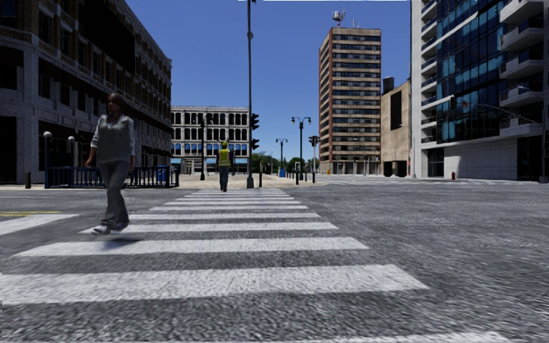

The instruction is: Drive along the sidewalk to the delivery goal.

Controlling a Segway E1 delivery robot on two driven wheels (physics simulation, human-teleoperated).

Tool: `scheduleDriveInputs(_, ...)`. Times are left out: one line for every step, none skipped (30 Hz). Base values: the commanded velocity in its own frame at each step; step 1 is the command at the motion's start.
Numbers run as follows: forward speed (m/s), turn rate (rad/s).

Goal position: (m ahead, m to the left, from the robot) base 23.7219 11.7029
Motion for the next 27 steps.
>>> scheduleDriveInputs(1.72, 0.00)
scheduleDriveInputs(1.72, 0.00)
scheduleDriveInputs(1.72, 0.00)
scheduleDriveInputs(1.72, 0.00)
scheduleDriveInputs(1.72, 0.00)
scheduleDriveInputs(1.72, 0.00)
scheduleDriveInputs(1.72, 0.00)
scheduleDriveInputs(1.72, 0.00)
scheduleDriveInputs(1.72, 0.00)
scheduleDriveInputs(1.72, 0.00)
scheduleDriveInputs(1.72, 0.00)
scheduleDriveInputs(1.72, 0.00)
scheduleDriveInputs(1.72, 0.00)
scheduleDriveInputs(1.76, 0.00)
scheduleDriveInputs(1.80, 0.00)
scheduleDriveInputs(1.82, 0.00)
scheduleDriveInputs(1.82, 0.00)
scheduleDriveInputs(1.82, 0.00)
scheduleDriveInputs(1.83, 0.00)
scheduleDriveInputs(1.83, 0.00)
scheduleDriveInputs(1.83, 0.00)
scheduleDriveInputs(1.83, 0.00)
scheduleDriveInputs(1.83, 0.00)
scheduleDriveInputs(1.83, 0.00)
scheduleDriveInputs(1.83, 0.00)
scheduleDriveInputs(1.83, 0.00)
scheduleDriveInputs(1.83, 0.00)
